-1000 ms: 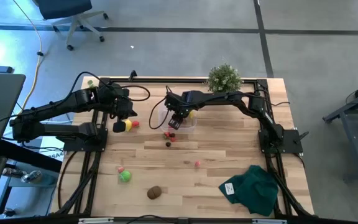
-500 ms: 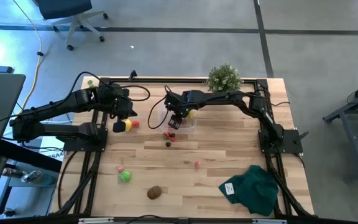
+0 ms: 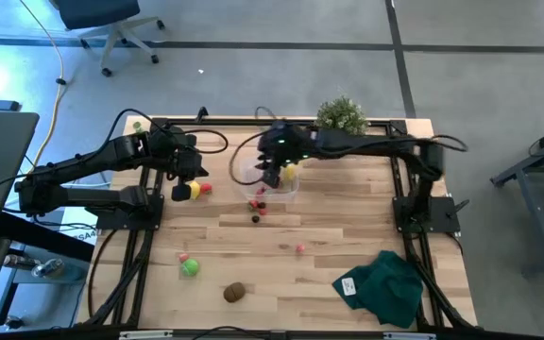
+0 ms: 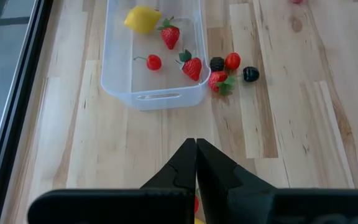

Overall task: Pick and placing Produce into tupperware
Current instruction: Put the blueberry into the transparent bin

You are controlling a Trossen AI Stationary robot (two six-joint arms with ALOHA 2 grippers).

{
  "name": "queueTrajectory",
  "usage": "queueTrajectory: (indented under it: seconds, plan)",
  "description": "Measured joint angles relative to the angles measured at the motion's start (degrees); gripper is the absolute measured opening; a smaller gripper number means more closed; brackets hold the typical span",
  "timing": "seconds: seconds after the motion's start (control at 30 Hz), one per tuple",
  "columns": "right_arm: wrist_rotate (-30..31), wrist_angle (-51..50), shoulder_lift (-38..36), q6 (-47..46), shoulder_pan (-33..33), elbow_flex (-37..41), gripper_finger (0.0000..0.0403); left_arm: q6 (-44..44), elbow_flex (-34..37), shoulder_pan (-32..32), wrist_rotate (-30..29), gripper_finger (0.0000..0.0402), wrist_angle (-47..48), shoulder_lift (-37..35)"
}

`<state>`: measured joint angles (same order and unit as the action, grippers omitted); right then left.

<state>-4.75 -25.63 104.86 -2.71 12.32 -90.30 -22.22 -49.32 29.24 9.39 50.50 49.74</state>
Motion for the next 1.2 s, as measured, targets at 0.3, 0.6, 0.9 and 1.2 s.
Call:
queueTrajectory:
  seconds: [0.3,0.6,0.9,1.2]
  plan:
    - [2.4,26.0,-25.4,-2.4,-1.2,37.2,0.0124,0.0,0.0,0.0,0.0,0.0003,0.0,0.0]
    - [12.8,49.3,-39.6,1.3,-5.1,67.1,0.0124,0.0,0.0,0.0,0.0,0.0003,0.0,0.0]
    - [14.5,61.7,-35.8,1.6,-1.8,77.0,0.0124,0.0,0.0,0.0,0.0,0.0003,0.0,0.0]
    - [3.6,70.8,-21.9,4.3,6.3,75.2,0.0124,0.0,0.0,0.0,0.0,0.0003,0.0,0.0]
